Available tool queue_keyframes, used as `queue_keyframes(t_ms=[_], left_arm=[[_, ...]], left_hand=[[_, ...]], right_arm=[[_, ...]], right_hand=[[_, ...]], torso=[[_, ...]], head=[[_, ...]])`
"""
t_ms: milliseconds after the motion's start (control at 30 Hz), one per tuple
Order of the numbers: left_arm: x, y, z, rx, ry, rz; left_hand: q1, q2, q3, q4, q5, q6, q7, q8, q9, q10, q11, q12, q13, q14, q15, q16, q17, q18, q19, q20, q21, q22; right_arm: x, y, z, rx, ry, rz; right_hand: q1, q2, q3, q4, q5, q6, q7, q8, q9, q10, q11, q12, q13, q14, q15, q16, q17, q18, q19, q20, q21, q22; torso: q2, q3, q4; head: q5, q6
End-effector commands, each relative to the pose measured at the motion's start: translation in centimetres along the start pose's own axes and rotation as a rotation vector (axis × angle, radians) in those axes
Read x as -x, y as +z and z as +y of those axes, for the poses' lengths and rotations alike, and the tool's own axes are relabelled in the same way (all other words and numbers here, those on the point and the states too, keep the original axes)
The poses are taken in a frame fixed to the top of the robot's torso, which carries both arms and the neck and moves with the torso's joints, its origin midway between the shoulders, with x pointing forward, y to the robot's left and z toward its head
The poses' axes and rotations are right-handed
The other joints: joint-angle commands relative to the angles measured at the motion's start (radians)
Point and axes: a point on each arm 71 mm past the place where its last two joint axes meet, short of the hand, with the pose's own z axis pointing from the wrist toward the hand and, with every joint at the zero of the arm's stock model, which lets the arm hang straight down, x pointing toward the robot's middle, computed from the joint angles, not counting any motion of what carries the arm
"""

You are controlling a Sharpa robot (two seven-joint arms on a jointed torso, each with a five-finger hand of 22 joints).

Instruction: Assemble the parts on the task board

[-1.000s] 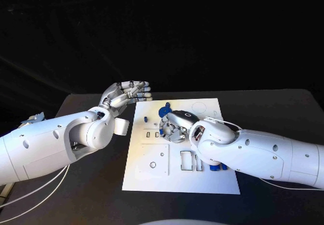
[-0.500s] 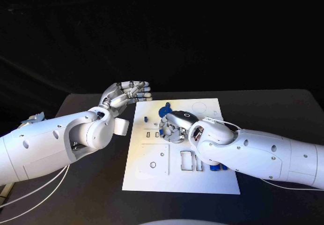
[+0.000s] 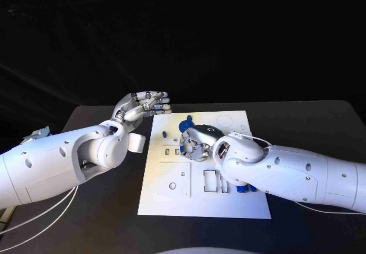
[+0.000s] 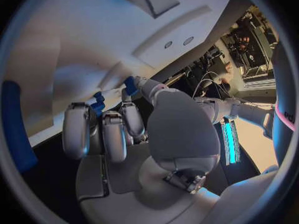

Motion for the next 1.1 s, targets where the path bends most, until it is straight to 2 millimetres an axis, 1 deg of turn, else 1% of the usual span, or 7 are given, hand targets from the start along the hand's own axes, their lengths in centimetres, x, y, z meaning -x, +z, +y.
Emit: queue_keyframes(t_ms=[33,233,700,833,933,1067,1100], left_arm=[[-0.2,0.0,-0.1,-0.007,-0.011,0.017],[-0.2,0.0,-0.1,-0.006,-0.010,0.017],[-0.2,0.0,0.0,-0.004,-0.010,0.017],[-0.1,0.0,0.0,-0.004,-0.010,0.016],[-0.1,0.0,0.0,-0.001,-0.009,0.014],[0.2,0.0,0.2,0.027,0.001,0.016],[0.3,0.0,0.3,0.041,0.008,0.020]], left_hand=[[0.001,-0.008,0.006,0.000,-0.007,0.004,0.033,-0.004,0.001,0.008,0.002,-0.006,0.000,0.008,0.000,-0.004,0.001,0.014,0.005,-0.001,-0.005,-0.001],[0.000,-0.010,0.009,-0.002,-0.007,0.004,0.033,-0.005,0.002,0.009,0.002,-0.009,0.000,0.008,0.000,-0.006,0.003,0.014,0.006,-0.001,-0.006,-0.003],[0.000,-0.010,0.009,-0.002,-0.007,0.004,0.033,-0.005,0.002,0.009,0.002,-0.009,0.000,0.008,0.000,-0.006,0.003,0.014,0.006,-0.001,-0.006,-0.003],[0.000,-0.010,0.009,-0.002,-0.007,0.004,0.033,-0.005,0.002,0.009,0.002,-0.009,0.000,0.008,0.000,-0.006,0.003,0.014,0.006,-0.001,-0.006,-0.003],[0.000,-0.010,0.009,-0.002,-0.007,0.004,0.033,-0.005,0.002,0.009,0.002,-0.009,0.000,0.008,0.000,-0.006,0.003,0.014,0.006,-0.001,-0.006,-0.003],[-0.003,-0.014,0.011,-0.002,-0.008,0.002,0.033,-0.007,0.002,0.009,0.002,-0.013,0.000,0.018,-0.002,-0.004,0.008,0.015,0.011,-0.002,-0.005,-0.004],[-0.012,-0.017,0.013,-0.002,-0.010,0.003,0.030,-0.009,0.002,0.021,-0.004,-0.014,0.002,0.079,-0.016,0.034,0.030,0.015,0.052,-0.017,0.019,0.005]], right_arm=[[-0.5,-0.1,-0.3,-0.014,-0.020,0.028],[-0.5,-0.1,-0.2,-0.006,-0.019,0.024],[-0.3,-0.1,-0.2,0.003,-0.014,0.008],[-0.2,-0.2,-0.1,0.013,-0.008,-0.009],[0.0,-0.3,-0.1,0.022,-0.001,-0.032],[0.4,-0.8,0.0,0.043,0.024,-0.076],[0.6,-0.9,-0.1,0.053,0.036,-0.087]], right_hand=[[-0.014,-0.017,-0.004,0.002,-0.005,-0.026,0.009,-0.006,0.001,-0.012,0.010,-0.011,-0.010,0.082,0.004,-0.002,0.162,0.003,-0.010,0.002,-0.007,0.058],[-0.034,-0.041,-0.016,0.009,-0.003,-0.069,0.030,-0.033,-0.019,-0.026,0.028,-0.021,-0.021,0.081,0.019,-0.002,0.161,0.004,-0.013,0.014,-0.014,0.056],[-0.049,-0.063,-0.039,0.017,-0.017,-0.093,0.039,-0.051,-0.034,-0.038,0.037,-0.028,-0.030,0.079,0.029,-0.006,0.153,0.006,-0.018,0.024,-0.024,0.051],[-0.057,-0.081,-0.074,0.028,-0.021,-0.144,0.052,-0.088,-0.055,-0.057,0.049,-0.041,-0.047,0.076,0.039,-0.010,0.144,0.010,-0.027,0.033,-0.040,0.041],[-0.055,-0.088,-0.138,0.048,-0.036,-0.230,0.074,-0.150,-0.082,-0.092,0.069,-0.062,-0.077,0.073,0.056,-0.013,0.135,0.013,-0.035,0.048,-0.055,0.032],[-0.007,-0.056,-0.256,0.081,-0.035,-0.307,0.083,-0.204,-0.125,-0.106,0.077,-0.064,-0.091,0.072,0.063,-0.015,0.132,0.015,-0.037,0.059,-0.065,0.030],[0.007,-0.049,-0.268,0.084,-0.030,-0.263,0.078,-0.194,-0.107,-0.105,0.075,-0.061,-0.090,0.072,0.062,-0.016,0.130,0.016,-0.039,0.057,-0.068,0.028]], torso=[[-0.001,0.0003,0.0000],[0.000,0.0004,0.0000],[0.000,-0.0003,0.0002],[0.000,-0.0001,0.0004],[0.000,0.0002,-0.0001],[-0.002,0.0001,-0.0016],[-0.003,-0.0001,-0.0031]], head=[[0.000,0.000],[-0.001,0.000],[-0.002,0.000],[-0.002,0.001],[-0.001,0.001],[-0.001,0.001],[-0.001,0.001]])
